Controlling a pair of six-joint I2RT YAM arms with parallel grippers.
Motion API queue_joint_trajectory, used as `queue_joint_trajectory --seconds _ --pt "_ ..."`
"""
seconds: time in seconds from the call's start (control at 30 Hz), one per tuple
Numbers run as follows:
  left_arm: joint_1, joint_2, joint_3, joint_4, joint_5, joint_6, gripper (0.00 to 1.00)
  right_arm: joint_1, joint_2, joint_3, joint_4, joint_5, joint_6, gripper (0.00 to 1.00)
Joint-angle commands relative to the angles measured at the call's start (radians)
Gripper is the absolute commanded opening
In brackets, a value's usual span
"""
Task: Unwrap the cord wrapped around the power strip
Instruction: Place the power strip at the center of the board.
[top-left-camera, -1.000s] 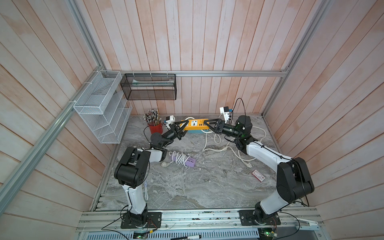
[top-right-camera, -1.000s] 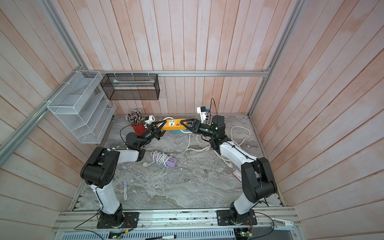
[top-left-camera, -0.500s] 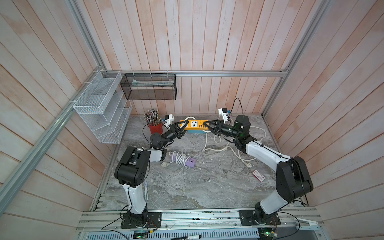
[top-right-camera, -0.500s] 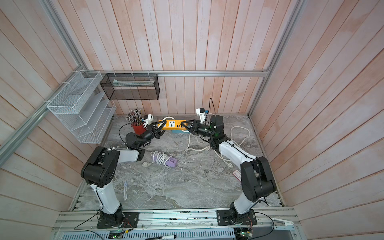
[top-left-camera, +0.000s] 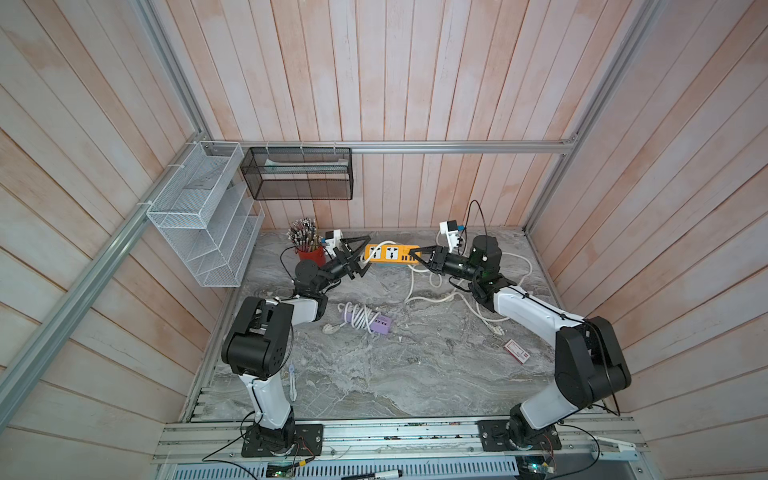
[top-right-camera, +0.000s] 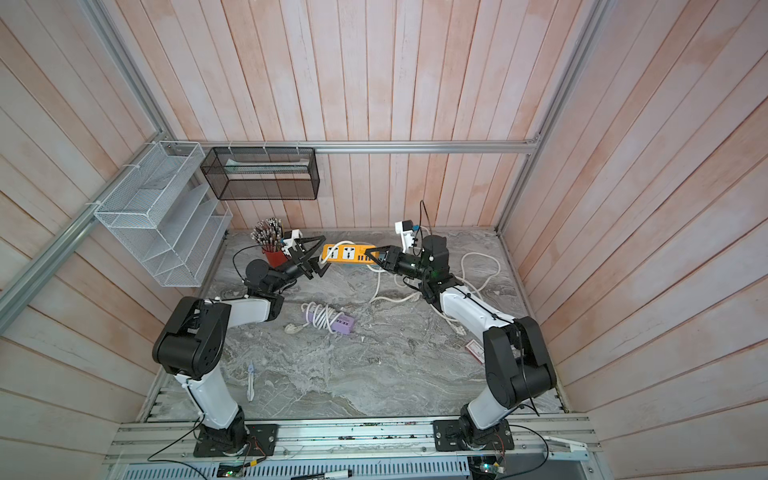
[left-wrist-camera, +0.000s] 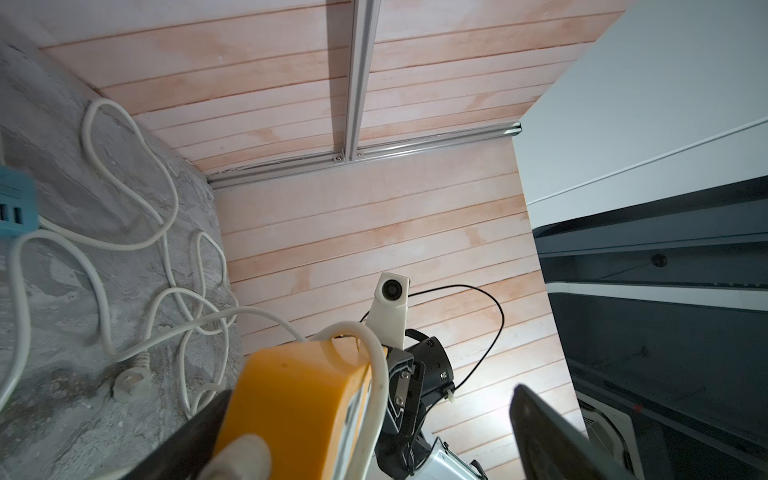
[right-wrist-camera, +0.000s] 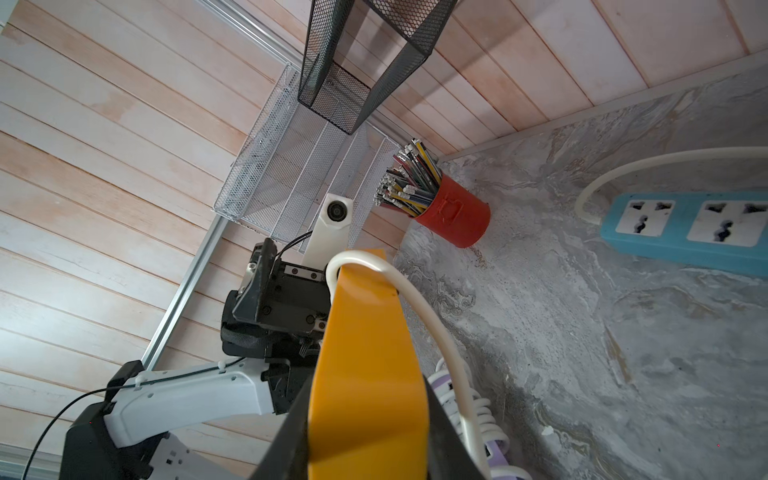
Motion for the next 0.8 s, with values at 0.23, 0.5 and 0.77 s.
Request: queue_joint_trajectory --seconds 0.23,0.5,0.77 --pt "0.067 -0.084 -0.010 -0.143 0.041 0.175 1.00 -0.056 -0.074 -0.011 -0.027 0.077 -0.041 0.00" --pt "0.102 -0.144 0.006 -0.241 0.058 0.266 1.00 -0.071 -0.061 -0.071 -0.044 0.097 -0.012 0.00" --pt "0.113 -0.169 0.021 -0.259 0.063 0.268 1.00 0.020 0.047 -0.178 0.151 0.244 0.055 0.00"
